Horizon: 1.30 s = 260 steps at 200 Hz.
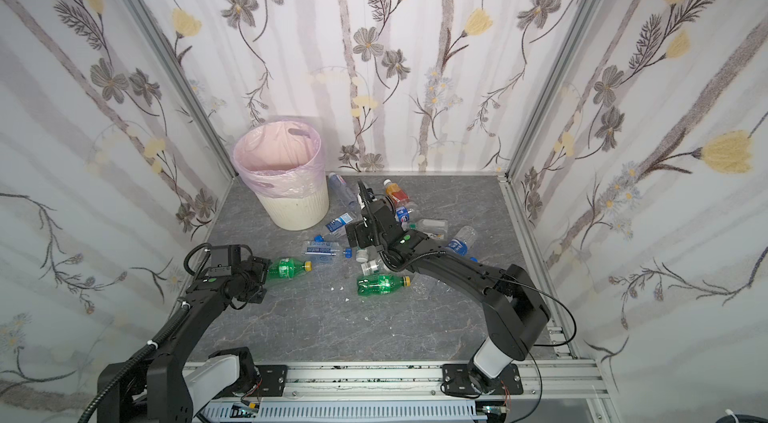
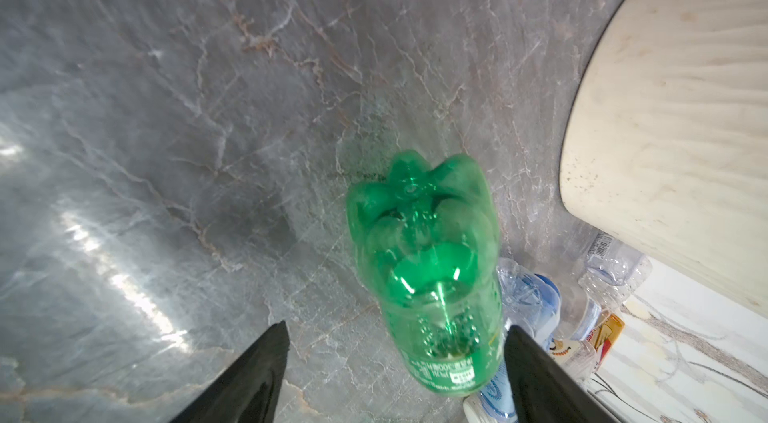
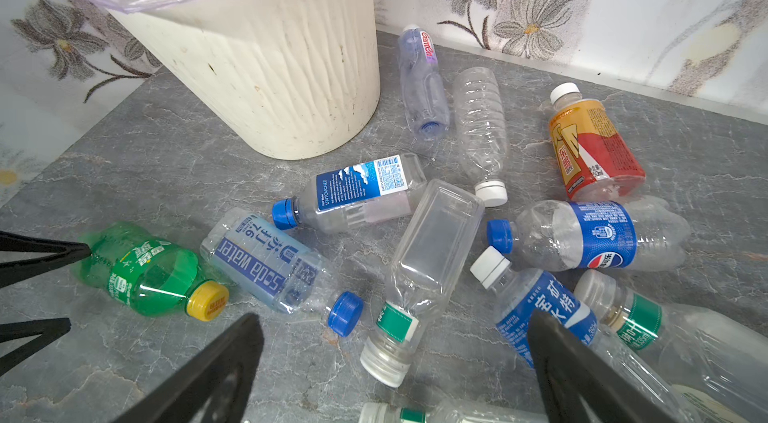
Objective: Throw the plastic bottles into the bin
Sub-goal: 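Close the left gripper on the green bottle's base and lift it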
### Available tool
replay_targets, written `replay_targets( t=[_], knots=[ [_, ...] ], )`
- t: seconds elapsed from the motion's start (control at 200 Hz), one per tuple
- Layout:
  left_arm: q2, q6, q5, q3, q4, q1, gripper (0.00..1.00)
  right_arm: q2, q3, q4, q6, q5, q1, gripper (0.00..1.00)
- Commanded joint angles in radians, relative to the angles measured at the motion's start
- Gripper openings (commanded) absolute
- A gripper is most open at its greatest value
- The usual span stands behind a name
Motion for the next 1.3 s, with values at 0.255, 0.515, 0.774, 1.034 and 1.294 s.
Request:
replay_targets(
  t=[0.255,0.515,0.774,1.034,1.294],
  knots=[
    [0.132,0.049,0.031,0.009,0.116,0.013,0.77,0.054,0.066,0.042,-0.007,0.012,0.038,1.0],
    [0.191,0.056,0.013,0.014,0.16,0.014,0.77,0.046,0.062,0.04,-0.018,0.017,0.038,1.0],
    [0.218,0.066,-0.006,0.011,0.19,0.014,0.65,0.037,0.048,0.071,-0.055,-0.023,0.046,1.0],
    [0.192,0.113,-0.032,0.016,0.194,0.015,0.6,0.03,0.042,0.124,-0.061,-0.086,0.072,1.0],
    [0.088,0.256,-0.034,0.061,0.194,0.014,0.57,0.014,-0.007,0.239,-0.067,-0.18,0.107,1.0]
  ],
)
